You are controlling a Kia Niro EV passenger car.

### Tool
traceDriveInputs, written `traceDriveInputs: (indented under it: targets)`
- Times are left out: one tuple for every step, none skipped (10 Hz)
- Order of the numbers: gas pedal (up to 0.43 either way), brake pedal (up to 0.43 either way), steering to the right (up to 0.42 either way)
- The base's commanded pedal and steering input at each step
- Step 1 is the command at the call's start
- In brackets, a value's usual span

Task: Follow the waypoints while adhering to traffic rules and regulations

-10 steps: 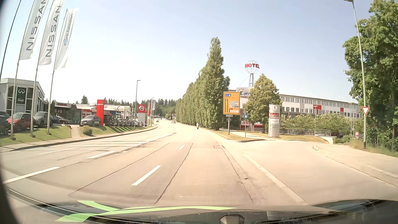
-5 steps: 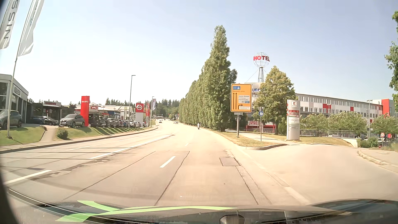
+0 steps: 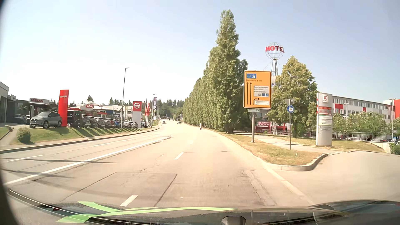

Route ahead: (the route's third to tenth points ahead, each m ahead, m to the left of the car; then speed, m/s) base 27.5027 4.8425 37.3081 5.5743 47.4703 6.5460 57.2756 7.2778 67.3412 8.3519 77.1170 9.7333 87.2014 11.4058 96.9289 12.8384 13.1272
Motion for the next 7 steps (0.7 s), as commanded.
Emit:
traceDriveInputs:
  targets:
    - [0.118,0.0,-0.014]
    - [0.098,0.0,-0.014]
    - [0.067,0.0,-0.014]
    - [0.039,0.0,-0.014]
    - [0.008,0.0,-0.014]
    - [0.0,0.0,-0.014]
    - [0.0,0.0,-0.014]
